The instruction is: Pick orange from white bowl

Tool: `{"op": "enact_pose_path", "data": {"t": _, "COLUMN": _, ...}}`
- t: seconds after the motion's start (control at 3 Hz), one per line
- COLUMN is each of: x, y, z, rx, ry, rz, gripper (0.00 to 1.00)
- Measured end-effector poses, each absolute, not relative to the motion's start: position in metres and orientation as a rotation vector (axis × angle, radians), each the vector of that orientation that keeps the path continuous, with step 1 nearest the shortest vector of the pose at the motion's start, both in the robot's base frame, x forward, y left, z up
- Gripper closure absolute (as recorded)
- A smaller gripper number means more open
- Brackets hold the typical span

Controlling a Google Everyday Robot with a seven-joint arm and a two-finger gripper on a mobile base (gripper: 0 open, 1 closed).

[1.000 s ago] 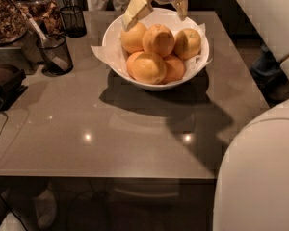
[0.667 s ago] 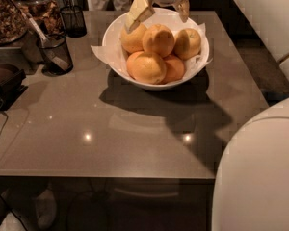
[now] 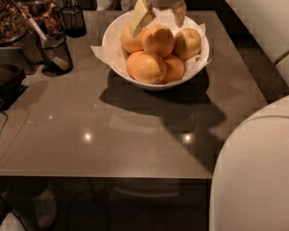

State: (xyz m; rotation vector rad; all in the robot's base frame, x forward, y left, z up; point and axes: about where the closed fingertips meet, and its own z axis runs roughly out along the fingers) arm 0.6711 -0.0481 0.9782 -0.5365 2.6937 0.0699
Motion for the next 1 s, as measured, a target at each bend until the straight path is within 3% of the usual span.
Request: {"op": "enact_pose_path", "data": {"t": 1.0, "x": 0.677, "y": -0.057, "z": 0.955, "rx": -0.531, "ry": 2.739, "rz": 0.024, "gripper": 0.23}}
